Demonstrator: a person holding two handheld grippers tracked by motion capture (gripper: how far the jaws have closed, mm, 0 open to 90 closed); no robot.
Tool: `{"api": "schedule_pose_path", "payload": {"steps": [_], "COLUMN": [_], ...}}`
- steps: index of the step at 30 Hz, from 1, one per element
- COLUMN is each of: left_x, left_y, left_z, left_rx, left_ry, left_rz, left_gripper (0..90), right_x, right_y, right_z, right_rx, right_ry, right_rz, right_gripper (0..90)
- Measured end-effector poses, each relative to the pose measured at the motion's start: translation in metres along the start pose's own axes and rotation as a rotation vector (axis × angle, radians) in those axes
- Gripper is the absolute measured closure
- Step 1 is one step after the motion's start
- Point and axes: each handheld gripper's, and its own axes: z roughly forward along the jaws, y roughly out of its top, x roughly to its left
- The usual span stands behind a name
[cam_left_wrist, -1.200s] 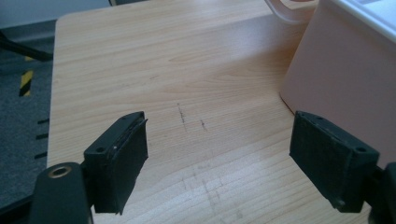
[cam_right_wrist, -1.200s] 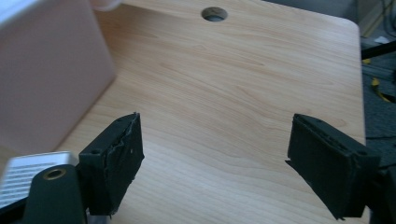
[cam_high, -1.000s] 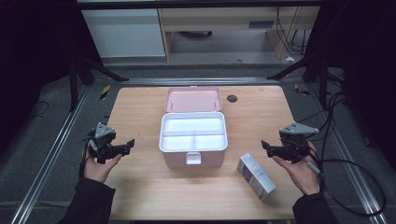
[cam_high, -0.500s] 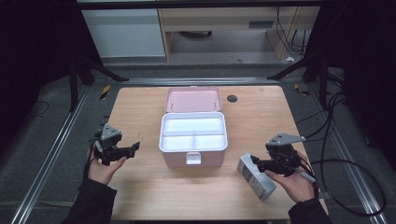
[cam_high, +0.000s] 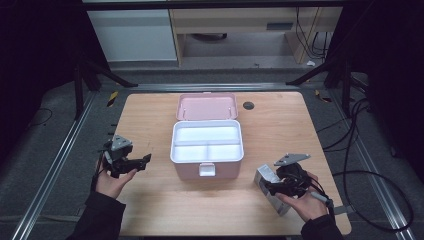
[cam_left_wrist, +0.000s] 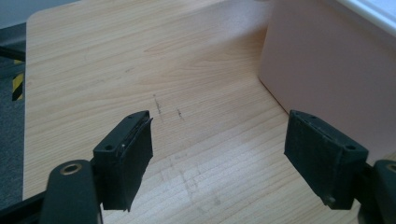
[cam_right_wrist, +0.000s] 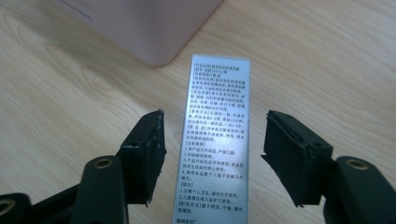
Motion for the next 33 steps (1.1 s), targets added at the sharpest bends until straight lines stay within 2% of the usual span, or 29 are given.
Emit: {"api": "schedule_pose_path", "payload": {"steps": [4,12,19,24,33], "left_x": [-0.001,-0.003,-0.004,-0.005,-0.005], "left_y": [0.0,-0.002,-0.002,-0.003,-0.003], "left_z": [0.002,0.005,0.007,0.009,0.009], "left_rx": [0.008,0.027,0.033,0.045,0.046], "left_ry": [-0.007,-0.015,-0.019,-0.021,-0.022], "left_rz": [0.005,0.02,0.026,0.031,0.033], "left_gripper": [23.1,23.6,23.8,23.8,23.9], "right_x": [0.002,-0.001,-0.001,0.001,-0.001], "right_y": [-0.002,-0.005,-0.006,-0.007,-0.004], "right_z": [0.006,0.012,0.017,0.024,0.024], "right_rx": [0.036,0.081,0.116,0.164,0.2], "right_ry": [-0.012,0.002,0.003,0.003,0.013], "right_rz": [-0.003,0.019,0.014,0.011,0.036], "right_gripper": [42.4,51.8,49.7,51.4,54.7]}}
